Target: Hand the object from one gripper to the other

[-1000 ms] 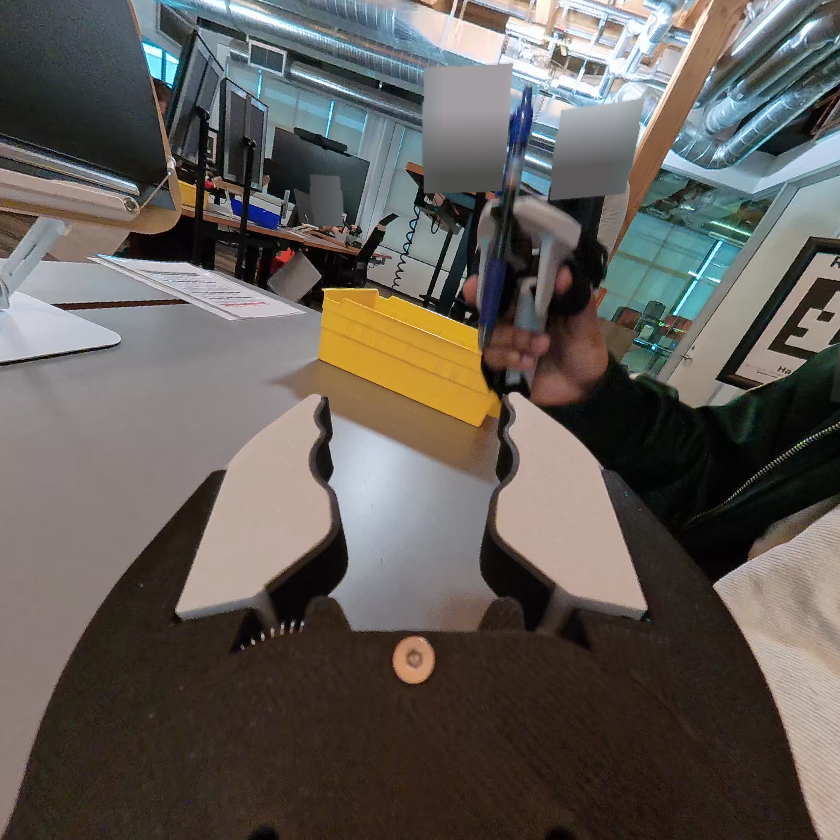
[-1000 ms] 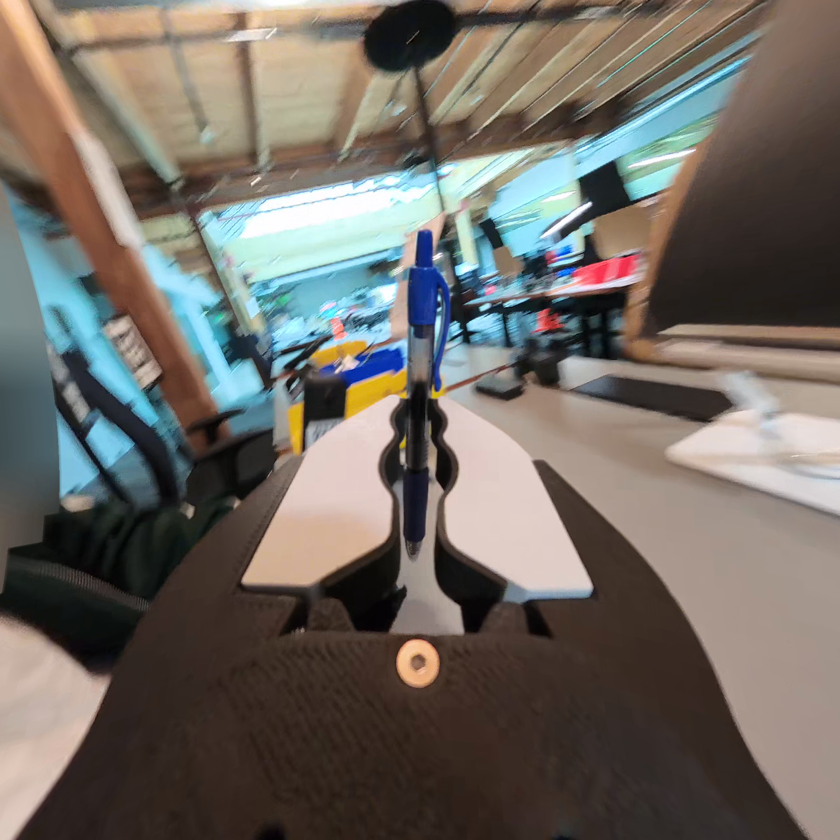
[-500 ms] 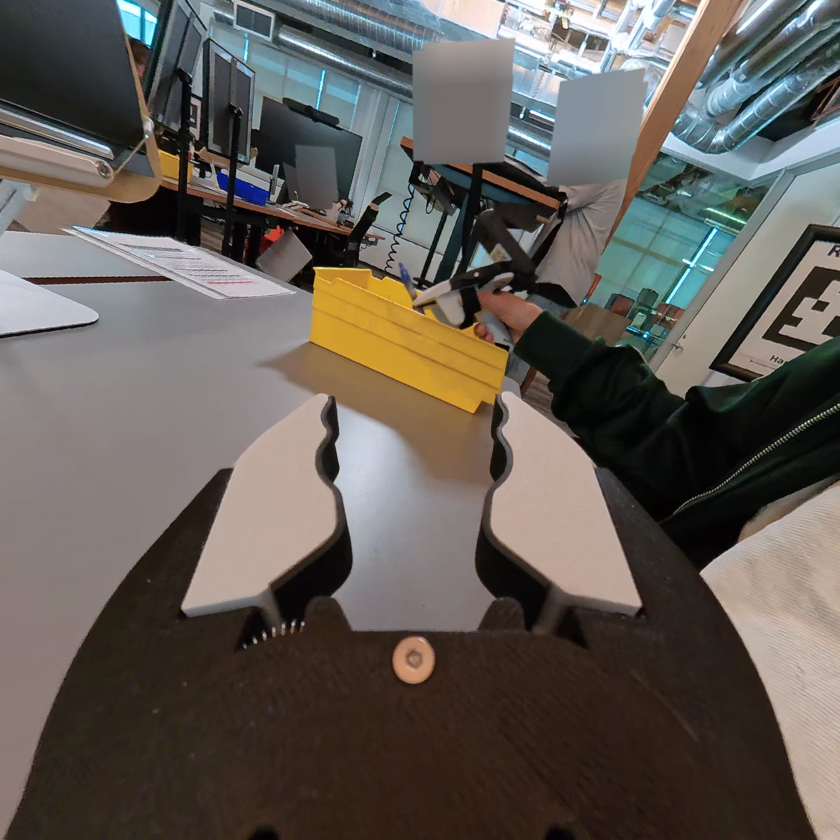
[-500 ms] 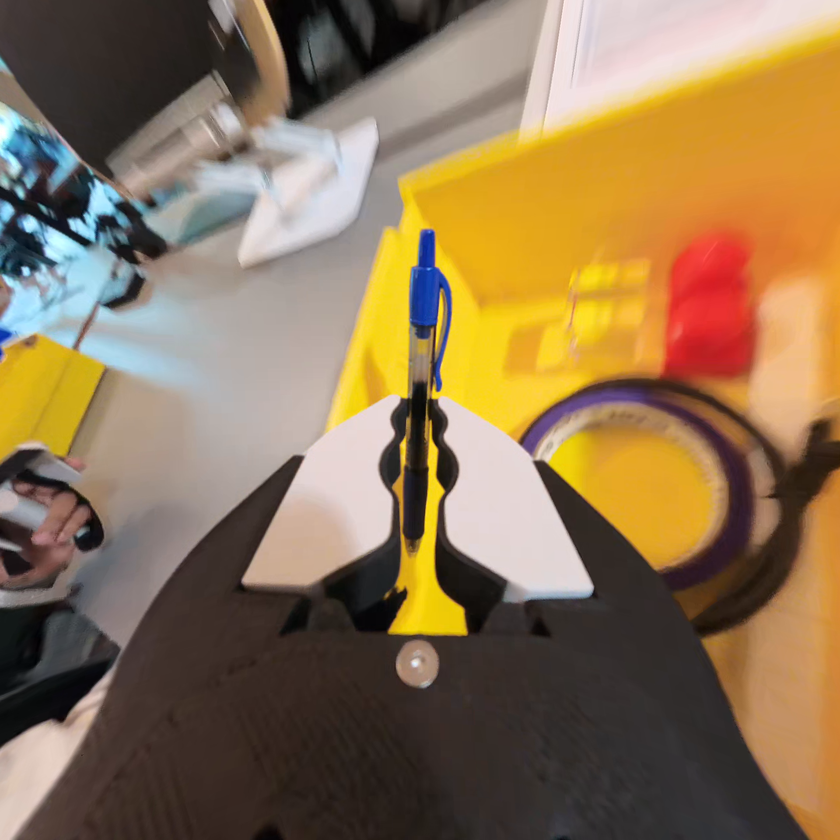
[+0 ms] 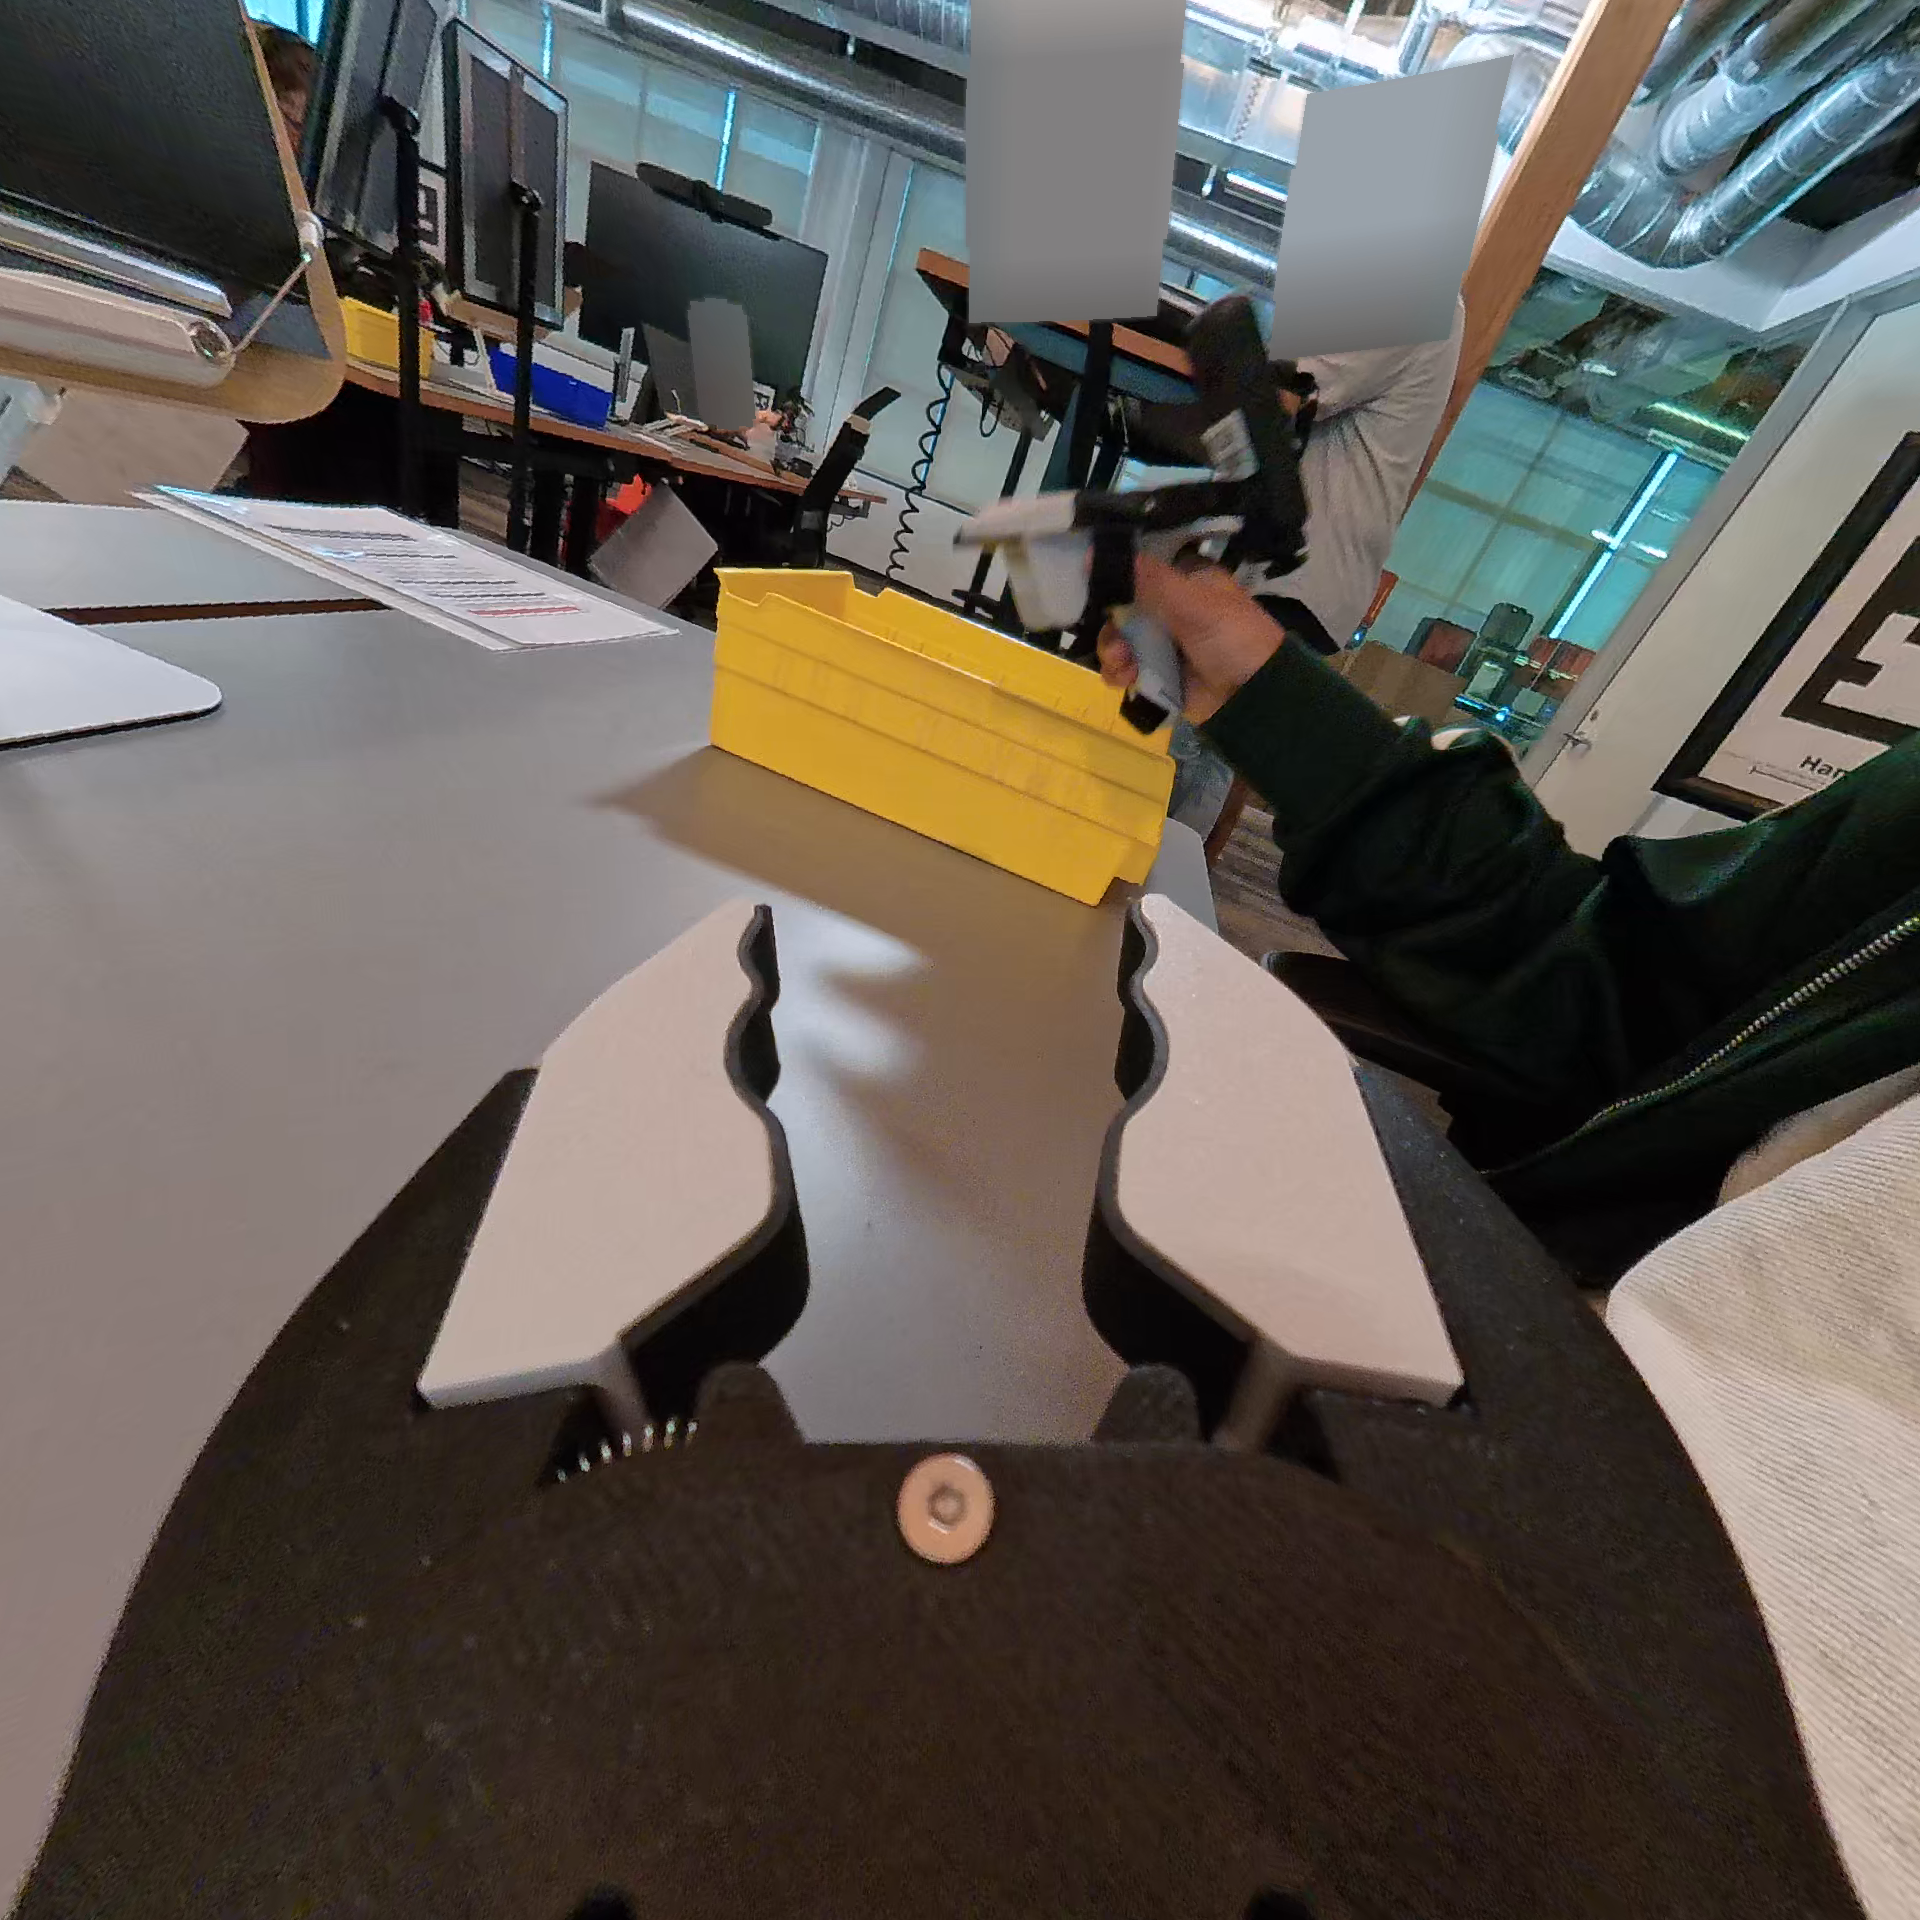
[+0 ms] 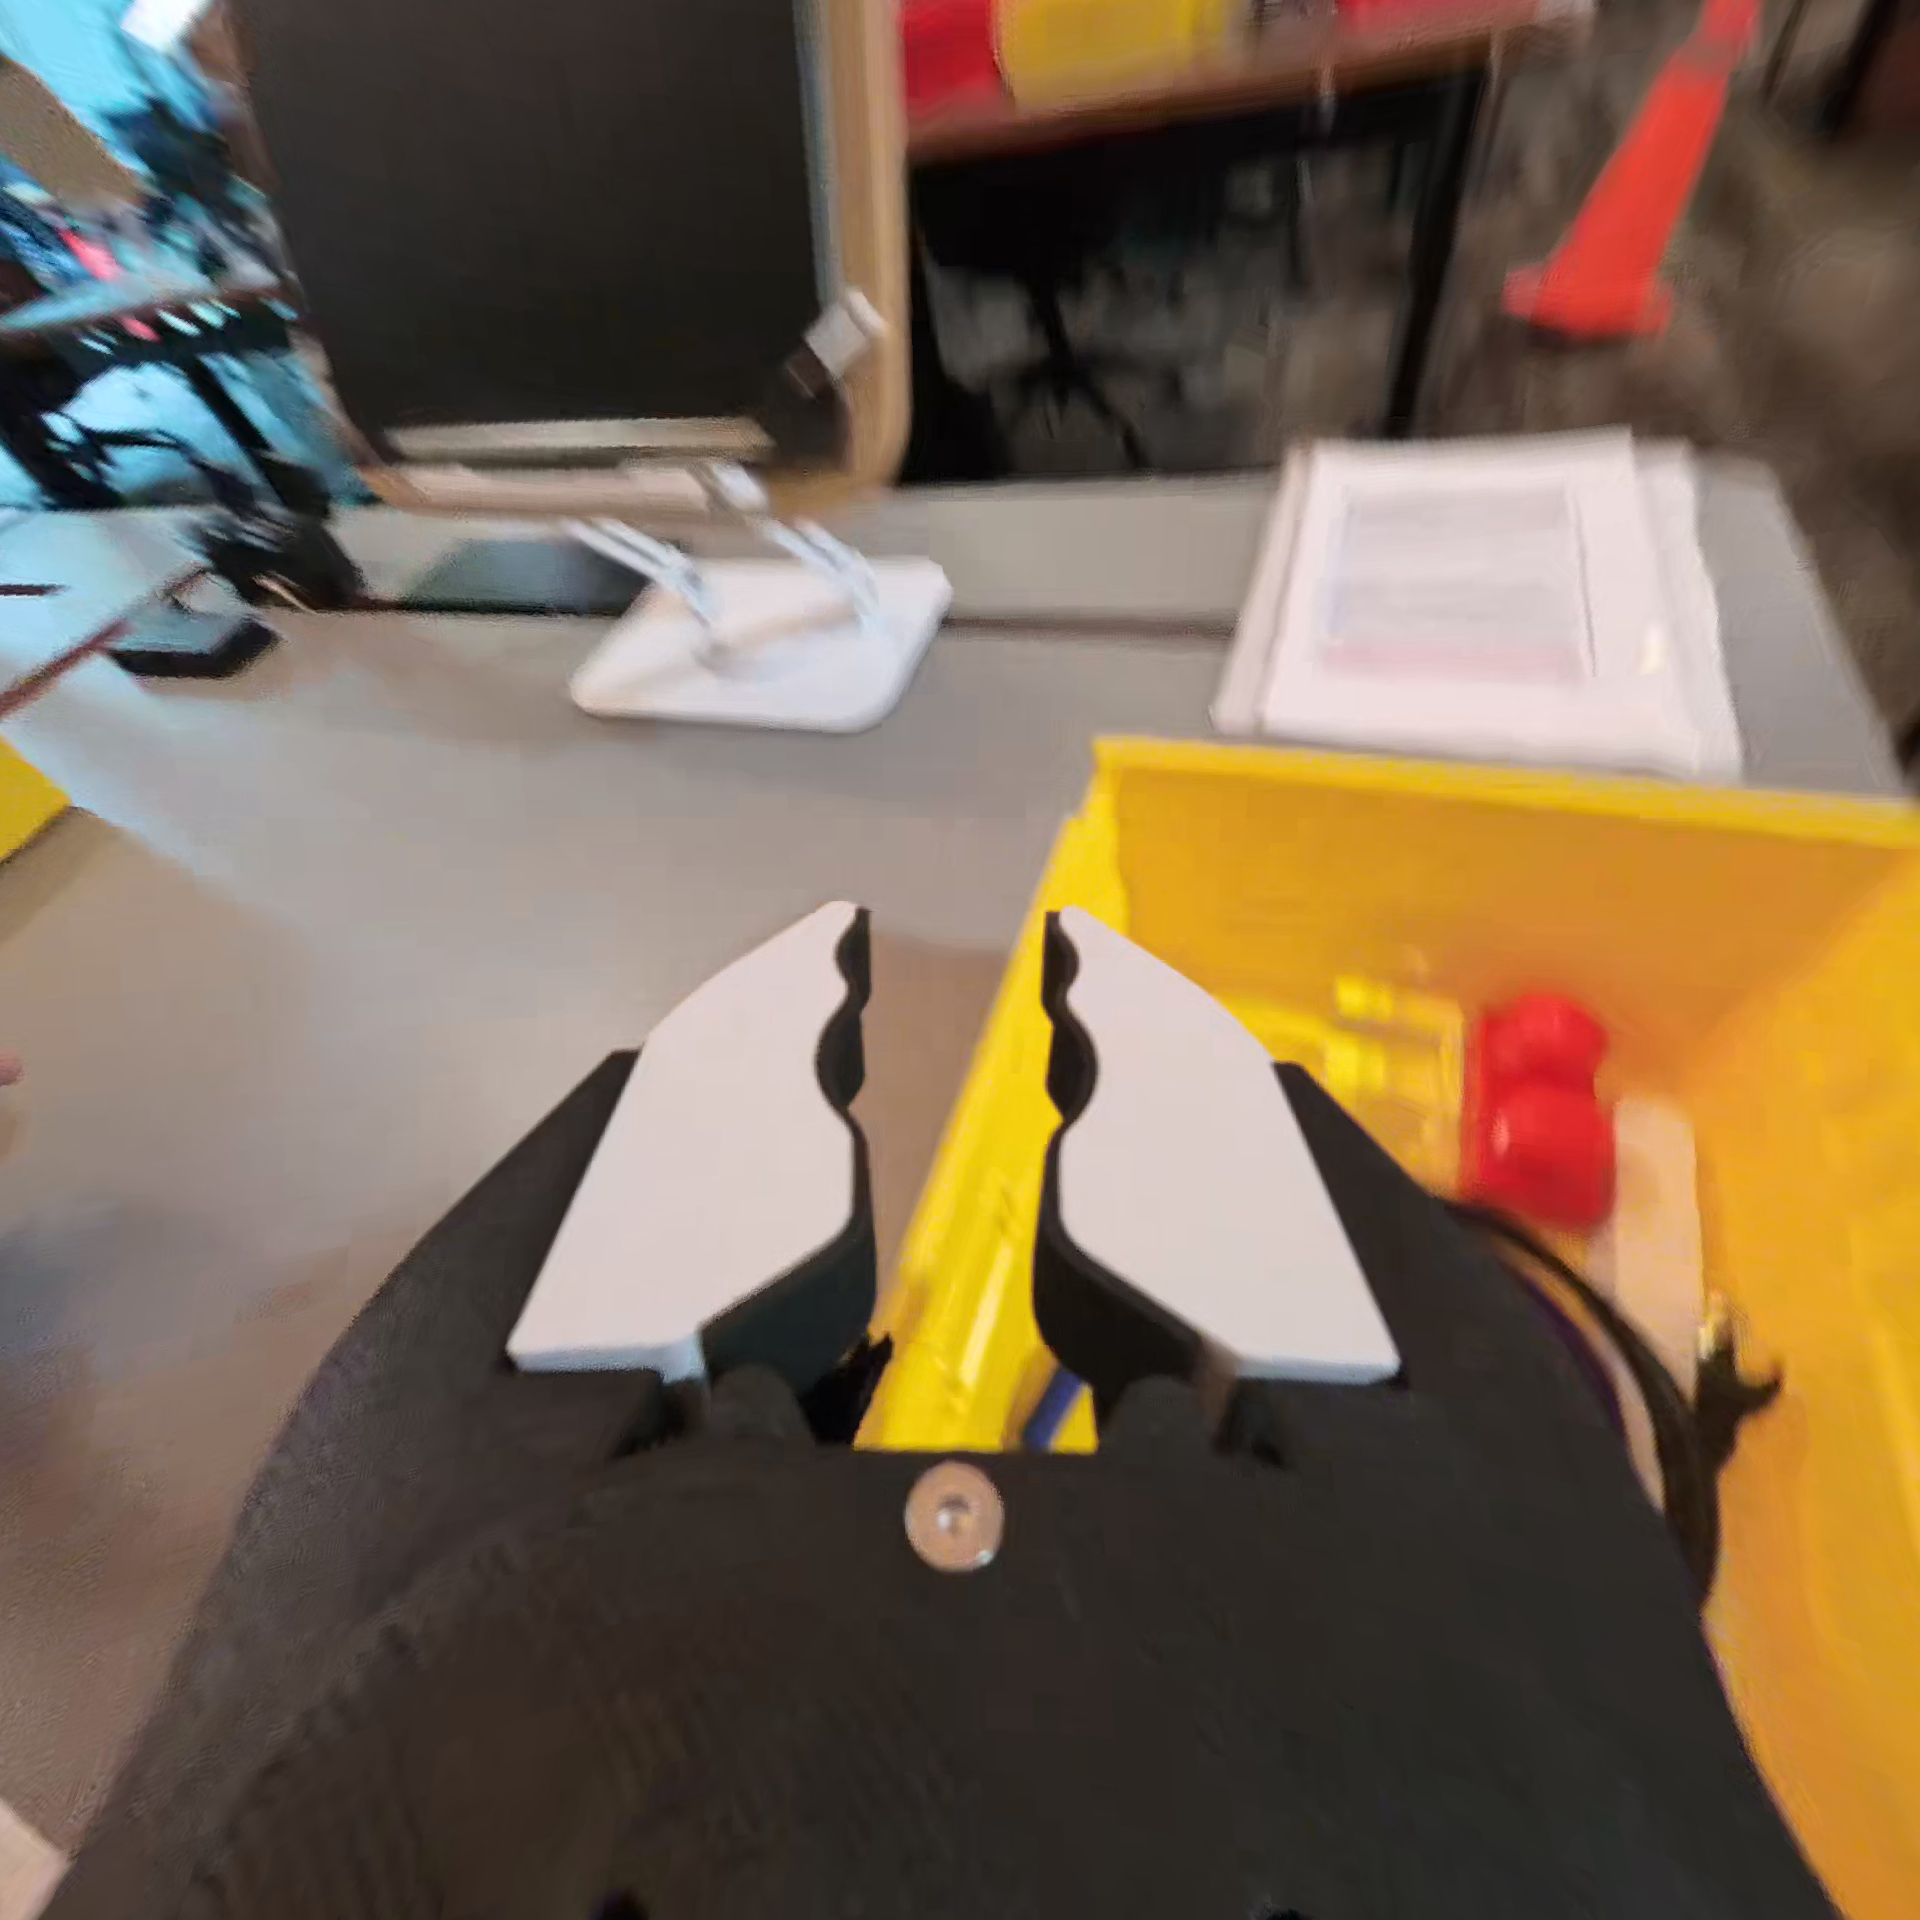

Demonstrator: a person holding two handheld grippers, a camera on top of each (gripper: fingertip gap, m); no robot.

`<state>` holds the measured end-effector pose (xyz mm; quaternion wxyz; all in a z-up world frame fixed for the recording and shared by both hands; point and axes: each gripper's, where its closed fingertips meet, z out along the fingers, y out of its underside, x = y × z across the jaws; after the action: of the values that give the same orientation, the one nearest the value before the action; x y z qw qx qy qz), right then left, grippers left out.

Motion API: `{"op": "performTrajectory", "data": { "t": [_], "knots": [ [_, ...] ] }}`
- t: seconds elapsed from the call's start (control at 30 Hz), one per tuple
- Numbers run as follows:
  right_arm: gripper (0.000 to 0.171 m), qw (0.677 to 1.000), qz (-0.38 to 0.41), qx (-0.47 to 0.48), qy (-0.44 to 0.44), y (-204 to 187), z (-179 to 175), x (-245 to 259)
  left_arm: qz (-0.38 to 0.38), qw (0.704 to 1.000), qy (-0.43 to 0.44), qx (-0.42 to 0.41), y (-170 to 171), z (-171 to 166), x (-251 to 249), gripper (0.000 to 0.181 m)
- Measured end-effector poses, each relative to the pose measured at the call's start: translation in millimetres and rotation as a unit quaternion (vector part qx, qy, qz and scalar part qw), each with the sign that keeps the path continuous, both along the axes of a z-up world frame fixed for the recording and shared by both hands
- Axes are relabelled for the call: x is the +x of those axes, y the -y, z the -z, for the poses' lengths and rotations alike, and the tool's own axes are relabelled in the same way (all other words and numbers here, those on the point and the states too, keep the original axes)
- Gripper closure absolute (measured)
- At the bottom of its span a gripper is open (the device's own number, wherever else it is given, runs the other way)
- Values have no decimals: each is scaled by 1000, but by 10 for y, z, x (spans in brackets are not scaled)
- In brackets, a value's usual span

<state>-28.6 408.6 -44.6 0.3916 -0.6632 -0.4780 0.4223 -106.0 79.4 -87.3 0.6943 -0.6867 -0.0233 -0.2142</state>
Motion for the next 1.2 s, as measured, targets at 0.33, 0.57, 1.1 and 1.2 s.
{"op": "performTrajectory", "data": {
  "t": [0.33, 0.57, 1.1, 1.2],
  "knots": [
    [138, 950, -278, 76, -123, 2218, -309, -568, -12, 999, -41, -31, -14, 116, -25, 123],
    [138, 910, -388, 147, -4, 3071, 897, -833, -52, 994, -73, -59, 25, 212, -201, 142],
    [138, 909, -371, 191, -6, 2968, 1022, -845, -85, 995, -29, -46, 78, 143, -370, 150],
    [138, 911, -371, 180, -3, 2962, 1035, -847, -88, 995, -32, -46, 84, 135, -377, 150]
  ]
}}
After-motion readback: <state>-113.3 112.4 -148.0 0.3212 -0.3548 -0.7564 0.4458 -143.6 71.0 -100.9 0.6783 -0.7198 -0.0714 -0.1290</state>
